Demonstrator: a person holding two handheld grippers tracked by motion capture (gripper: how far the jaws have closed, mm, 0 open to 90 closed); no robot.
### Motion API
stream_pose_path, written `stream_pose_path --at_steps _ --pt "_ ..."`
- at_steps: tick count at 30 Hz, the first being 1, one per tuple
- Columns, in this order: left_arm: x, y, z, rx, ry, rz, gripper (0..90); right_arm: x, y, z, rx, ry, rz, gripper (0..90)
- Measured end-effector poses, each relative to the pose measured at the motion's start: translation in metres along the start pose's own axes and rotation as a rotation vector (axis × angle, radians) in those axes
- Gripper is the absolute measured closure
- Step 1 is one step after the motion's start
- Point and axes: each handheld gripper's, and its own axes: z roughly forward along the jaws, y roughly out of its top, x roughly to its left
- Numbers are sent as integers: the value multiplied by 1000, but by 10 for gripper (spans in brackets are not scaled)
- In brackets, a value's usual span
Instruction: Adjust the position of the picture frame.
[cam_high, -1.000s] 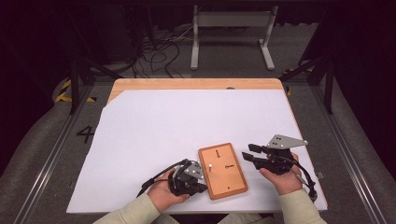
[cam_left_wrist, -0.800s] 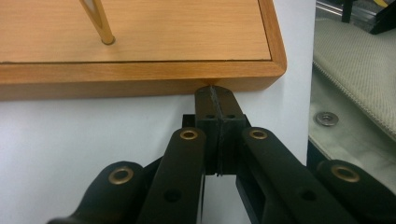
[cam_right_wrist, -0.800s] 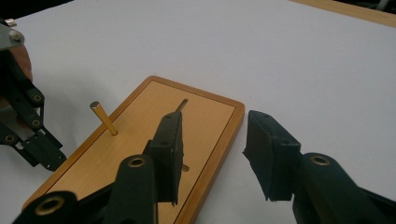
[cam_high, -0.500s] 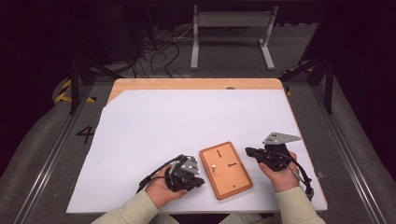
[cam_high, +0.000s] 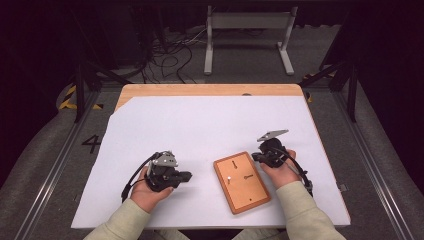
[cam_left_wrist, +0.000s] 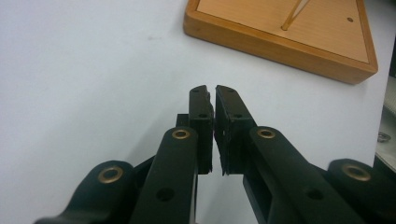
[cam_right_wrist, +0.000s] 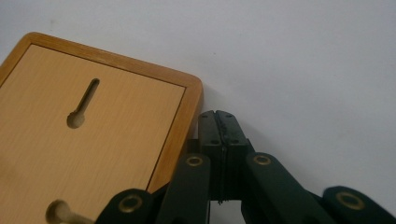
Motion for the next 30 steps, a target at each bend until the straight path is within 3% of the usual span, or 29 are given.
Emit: stream_pose_path --at_steps 2,4,6,10,16,23,26,30 --pt "0 -1 -2 -6 5 -7 853 4 6 8 41 -21 -15 900" --pt "0 -3 -4 1 4 -6 853 4 8 9 45 -25 -21 900" --pt "-1 -4 -4 8 2 -7 848 4 11 10 33 10 -14 900" --pt "-2 -5 -4 13 0 -11 847 12 19 17 31 26 -36 900" --pt "0 -7 -4 17 -2 -13 847 35 40 33 38 74 -94 900" --pt "2 -9 -5 14 -8 -31 848 67 61 51 42 81 -204 900" --pt "4 -9 -5 10 -4 -27 846 72 63 46 -1 62 -208 900" --pt "10 -11 -8 -1 2 -44 844 68 54 22 -44 109 -191 900"
